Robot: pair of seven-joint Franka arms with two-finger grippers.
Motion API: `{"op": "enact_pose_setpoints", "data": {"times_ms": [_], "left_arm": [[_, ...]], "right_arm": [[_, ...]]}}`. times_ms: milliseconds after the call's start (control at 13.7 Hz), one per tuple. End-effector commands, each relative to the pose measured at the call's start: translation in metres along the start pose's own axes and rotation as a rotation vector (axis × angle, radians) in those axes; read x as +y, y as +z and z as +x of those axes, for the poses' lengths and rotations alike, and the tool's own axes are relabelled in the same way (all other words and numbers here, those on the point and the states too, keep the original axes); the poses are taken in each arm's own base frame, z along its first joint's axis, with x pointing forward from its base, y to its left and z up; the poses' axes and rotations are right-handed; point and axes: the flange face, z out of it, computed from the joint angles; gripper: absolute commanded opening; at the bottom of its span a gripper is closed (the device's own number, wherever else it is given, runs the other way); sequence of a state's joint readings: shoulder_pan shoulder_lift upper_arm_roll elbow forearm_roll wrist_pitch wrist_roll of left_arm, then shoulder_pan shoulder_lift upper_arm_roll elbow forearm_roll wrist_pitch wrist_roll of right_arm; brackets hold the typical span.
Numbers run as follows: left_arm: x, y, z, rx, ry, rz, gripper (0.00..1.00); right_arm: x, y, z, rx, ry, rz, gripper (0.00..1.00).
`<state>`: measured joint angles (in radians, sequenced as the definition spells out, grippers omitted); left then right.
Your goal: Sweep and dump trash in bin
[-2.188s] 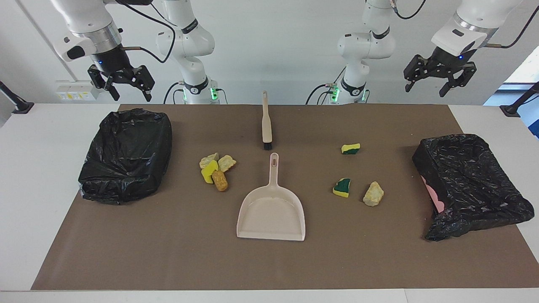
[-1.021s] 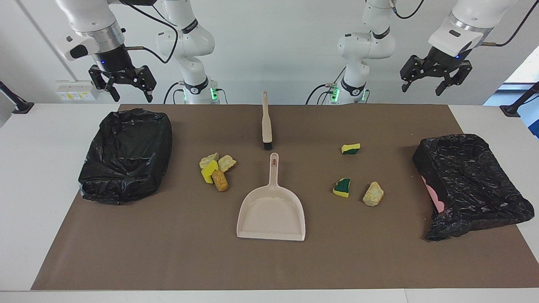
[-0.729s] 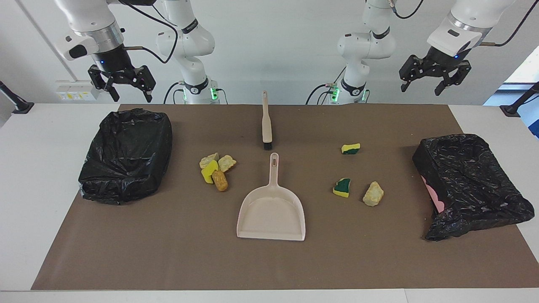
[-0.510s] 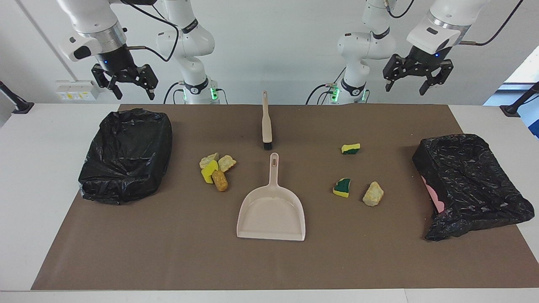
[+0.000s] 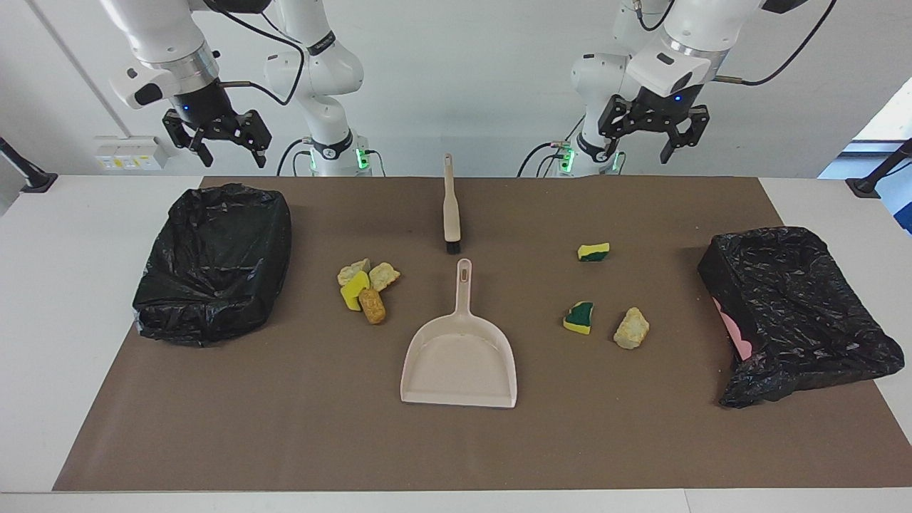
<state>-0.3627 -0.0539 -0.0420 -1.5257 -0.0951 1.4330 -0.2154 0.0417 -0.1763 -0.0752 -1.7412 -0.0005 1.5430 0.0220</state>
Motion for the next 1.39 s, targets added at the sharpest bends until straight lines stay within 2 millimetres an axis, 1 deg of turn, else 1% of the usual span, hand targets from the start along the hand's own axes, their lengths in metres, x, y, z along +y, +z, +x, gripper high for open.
{"op": "enact_pose_setpoints", "data": {"times_ms": [0,73,219,292,510,656,875,948,1094,1240,1312], "left_arm": [[0.04,0.032,-0.032,0.009,-0.014,-0.015,1.0],[0.063,0.049,-0.036,0.005,-0.017,-0.012,1.0],[0.098,0.087,-0.044,0.004,-0.027,-0.01,1.0],[0.117,0.105,-0.054,0.006,-0.011,-0.01,1.0],[0.158,0.15,-0.082,-0.016,0.021,0.007,1.0],[0.176,0.185,-0.098,-0.021,0.035,0.014,1.0],[0.22,0.253,-0.13,-0.039,0.041,0.039,1.0],[0.226,0.269,-0.138,-0.03,0.049,0.035,1.0],[0.242,0.293,-0.159,-0.028,0.047,0.039,1.0],[0.251,0.313,-0.176,-0.04,0.05,0.056,1.0],[0.254,0.321,-0.179,-0.033,0.05,0.051,1.0]], "right_arm": [[0.002,0.003,-0.005,0.004,-0.008,-0.004,1.0],[0.003,0.001,-0.005,0.007,-0.007,-0.003,1.0],[0.004,0.001,-0.005,0.007,-0.011,-0.003,1.0],[0.004,0.001,-0.005,0.007,-0.011,-0.003,1.0],[0.004,0.003,-0.005,0.002,-0.011,-0.003,1.0],[0.005,0.003,-0.005,0.002,-0.014,-0.002,1.0],[0.006,0.003,-0.005,0.002,-0.013,-0.003,1.0],[0.006,0.003,-0.005,0.002,-0.014,-0.002,1.0],[0.004,0.003,-0.005,0.002,-0.013,-0.004,1.0],[0.001,0.006,-0.007,-0.004,-0.022,-0.002,1.0],[0.002,0.006,-0.007,-0.006,-0.024,-0.002,1.0]]}}
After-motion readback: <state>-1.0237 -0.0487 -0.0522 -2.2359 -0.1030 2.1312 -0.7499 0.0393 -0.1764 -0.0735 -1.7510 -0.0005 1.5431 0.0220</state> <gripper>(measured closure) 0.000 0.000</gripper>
